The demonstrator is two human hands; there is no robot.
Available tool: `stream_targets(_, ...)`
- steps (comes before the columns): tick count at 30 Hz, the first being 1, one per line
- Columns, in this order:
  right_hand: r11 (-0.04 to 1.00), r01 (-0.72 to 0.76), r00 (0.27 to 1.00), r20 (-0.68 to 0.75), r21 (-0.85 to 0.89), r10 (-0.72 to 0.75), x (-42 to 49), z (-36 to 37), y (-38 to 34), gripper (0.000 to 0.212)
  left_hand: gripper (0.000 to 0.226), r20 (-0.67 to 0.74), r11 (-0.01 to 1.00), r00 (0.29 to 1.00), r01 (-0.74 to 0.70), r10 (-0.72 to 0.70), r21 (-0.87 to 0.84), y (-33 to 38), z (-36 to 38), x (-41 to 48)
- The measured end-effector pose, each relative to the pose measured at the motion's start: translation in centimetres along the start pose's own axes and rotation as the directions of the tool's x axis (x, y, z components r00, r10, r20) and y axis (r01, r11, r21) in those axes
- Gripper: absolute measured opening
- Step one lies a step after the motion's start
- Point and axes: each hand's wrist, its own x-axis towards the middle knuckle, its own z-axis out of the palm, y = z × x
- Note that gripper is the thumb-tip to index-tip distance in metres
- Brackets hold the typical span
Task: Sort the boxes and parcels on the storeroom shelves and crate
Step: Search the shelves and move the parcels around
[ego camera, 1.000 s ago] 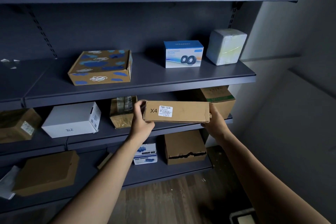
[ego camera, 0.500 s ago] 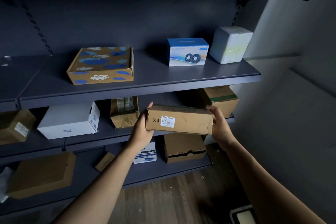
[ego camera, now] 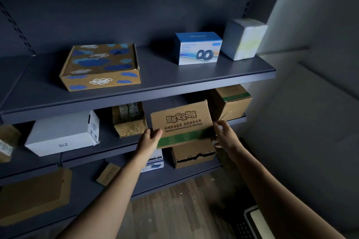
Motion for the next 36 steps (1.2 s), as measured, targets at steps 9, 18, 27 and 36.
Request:
stream_targets(9, 0.992, -0.015, 0.998, -0.060, -0.126, 0.008, 2.2, 1.4, 1.2, 0.029, 0.011, -0.032, 0.996, 0.996, 0.078, -0.079, -0.037, -0.2, 1.9, 1.7)
stream_targets(18, 0.989, 0.016, 0.997, -0.066, -0.147, -0.026, 10.8, 1.7, 4.2, 0.030, 0.014, -0.149, 0.986, 0.977, 0.142, -0.154, -0.086, 0.5, 6.6, 6.8)
stream_targets(27, 0.958, 0.122, 0.990, 0.107, -0.259, -0.097, 16.8, 2.5, 7.3, 0.032, 0.040, -0.180, 0.974, 0.964, 0.172, -0.197, -0.149, -1.1, 10.5, 11.1)
stream_targets(36, 0.952, 0.177, 0.964, 0.238, -0.251, -0.117, 16.3, 4.8, 6.5, 0.067, 0.059, -0.118, 0.996, 0.990, 0.078, -0.083, -0.044, -0.5, 11.3, 11.3)
